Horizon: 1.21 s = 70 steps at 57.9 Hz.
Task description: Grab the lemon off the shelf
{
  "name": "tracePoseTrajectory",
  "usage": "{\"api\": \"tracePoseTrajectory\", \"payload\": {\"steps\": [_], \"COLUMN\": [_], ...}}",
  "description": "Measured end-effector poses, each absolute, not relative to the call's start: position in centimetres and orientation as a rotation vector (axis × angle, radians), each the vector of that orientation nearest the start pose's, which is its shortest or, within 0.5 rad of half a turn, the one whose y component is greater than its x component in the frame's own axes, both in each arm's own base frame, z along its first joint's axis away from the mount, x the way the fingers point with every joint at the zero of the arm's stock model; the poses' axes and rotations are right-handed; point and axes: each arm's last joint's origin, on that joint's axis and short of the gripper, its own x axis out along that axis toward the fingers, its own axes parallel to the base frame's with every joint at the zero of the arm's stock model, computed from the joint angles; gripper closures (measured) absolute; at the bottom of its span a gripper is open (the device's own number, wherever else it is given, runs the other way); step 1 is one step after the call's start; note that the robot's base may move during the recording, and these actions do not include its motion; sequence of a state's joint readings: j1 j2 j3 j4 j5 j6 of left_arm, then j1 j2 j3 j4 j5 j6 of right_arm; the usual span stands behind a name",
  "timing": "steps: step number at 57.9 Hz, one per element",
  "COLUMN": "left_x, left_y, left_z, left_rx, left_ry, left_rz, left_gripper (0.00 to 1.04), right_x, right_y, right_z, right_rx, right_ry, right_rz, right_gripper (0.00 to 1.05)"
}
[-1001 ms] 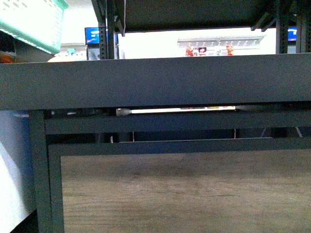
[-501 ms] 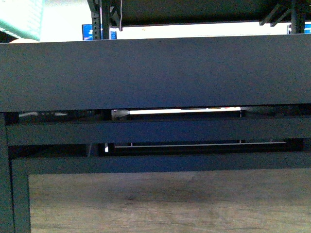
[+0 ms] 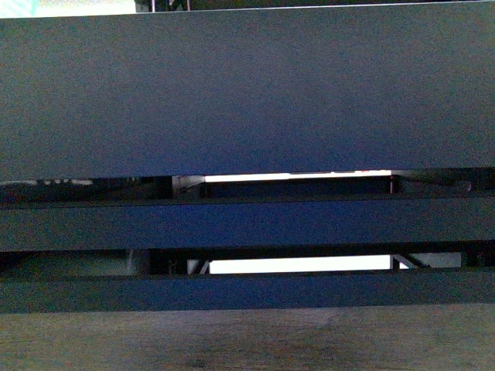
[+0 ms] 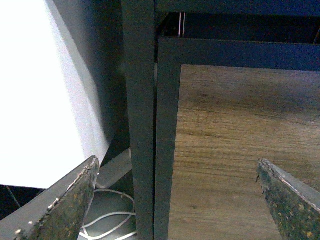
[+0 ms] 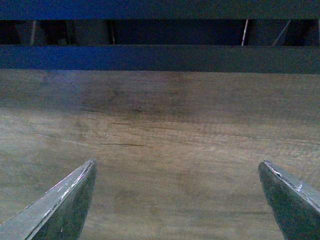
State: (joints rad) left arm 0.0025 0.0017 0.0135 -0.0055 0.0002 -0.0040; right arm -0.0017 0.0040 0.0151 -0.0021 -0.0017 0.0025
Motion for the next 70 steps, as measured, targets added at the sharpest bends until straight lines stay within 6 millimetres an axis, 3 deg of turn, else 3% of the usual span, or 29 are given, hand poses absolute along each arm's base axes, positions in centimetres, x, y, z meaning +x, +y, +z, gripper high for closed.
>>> {"api": "tracePoseTrajectory", "payload": {"steps": [70], "left_x": [9.7], "left_y": [0.02], "left_z": [16.75], "left_rx": [-0.004], "left_ry": [-0.006], "left_rz": [0.003], "left_gripper": [0.08], "right_x": [9.7], "right_y": [-0.01], "right_z": [16.82], "right_rx": [0.003], "right_ry": [-0.01], "right_rz": [0.001], "right_gripper": [0.07]}}
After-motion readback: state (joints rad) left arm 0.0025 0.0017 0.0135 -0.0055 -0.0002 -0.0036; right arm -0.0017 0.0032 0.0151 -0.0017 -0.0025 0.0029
